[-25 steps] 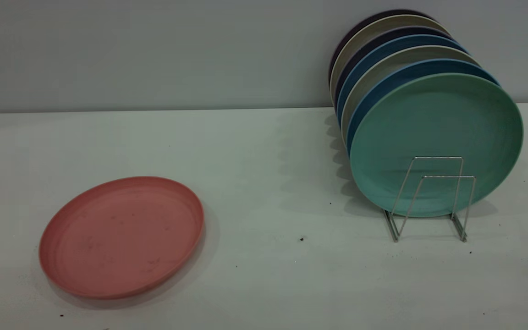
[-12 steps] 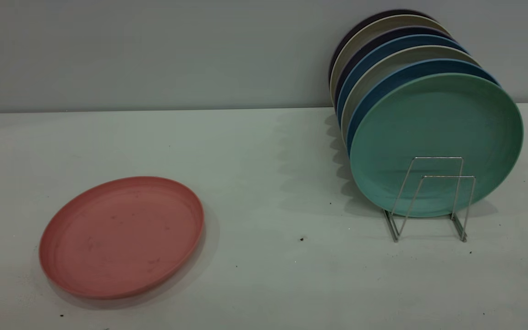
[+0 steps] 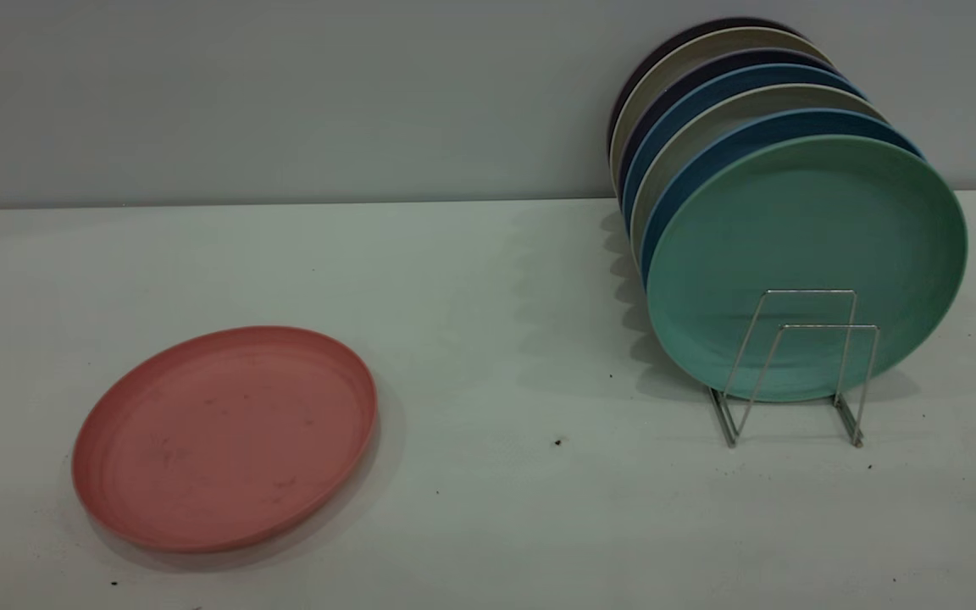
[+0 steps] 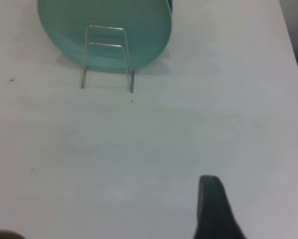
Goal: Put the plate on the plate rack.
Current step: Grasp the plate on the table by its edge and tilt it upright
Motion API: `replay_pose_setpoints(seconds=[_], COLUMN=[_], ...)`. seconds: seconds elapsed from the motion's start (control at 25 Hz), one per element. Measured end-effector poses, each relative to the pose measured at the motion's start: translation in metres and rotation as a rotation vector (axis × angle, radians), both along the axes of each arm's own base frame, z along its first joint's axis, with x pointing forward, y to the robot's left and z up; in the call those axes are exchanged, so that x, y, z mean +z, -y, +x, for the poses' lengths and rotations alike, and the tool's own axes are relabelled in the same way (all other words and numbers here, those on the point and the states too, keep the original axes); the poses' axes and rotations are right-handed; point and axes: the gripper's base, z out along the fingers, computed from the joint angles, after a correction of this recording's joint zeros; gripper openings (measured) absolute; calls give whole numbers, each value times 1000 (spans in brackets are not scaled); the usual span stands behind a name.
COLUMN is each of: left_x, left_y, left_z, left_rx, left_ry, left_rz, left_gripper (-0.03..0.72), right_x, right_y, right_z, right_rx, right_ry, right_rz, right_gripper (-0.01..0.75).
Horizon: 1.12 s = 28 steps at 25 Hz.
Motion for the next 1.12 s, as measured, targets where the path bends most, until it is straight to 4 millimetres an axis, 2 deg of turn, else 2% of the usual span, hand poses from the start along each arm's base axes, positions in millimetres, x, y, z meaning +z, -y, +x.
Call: replay_pose_setpoints(seconds=[0.72, 0.92, 1.04, 1.12], left_x=[0, 13, 17, 19], left_y=[0, 0, 0, -1], left_z=[0, 2, 14, 31], left_rx=[-2, 25, 57, 71], left_ry=[1, 90, 50, -1], left_rz=[-3, -37, -75, -71], left_gripper=[435, 435, 435, 435], right_x=[0, 6, 14, 18], right_y=[0, -1, -1, -3], right_z=[0, 1, 13, 28], right_rx=[2, 7, 12, 21], right_ry=[1, 53, 84, 57], right_rz=[4, 3, 13, 27], right_gripper=[460, 460, 460, 460])
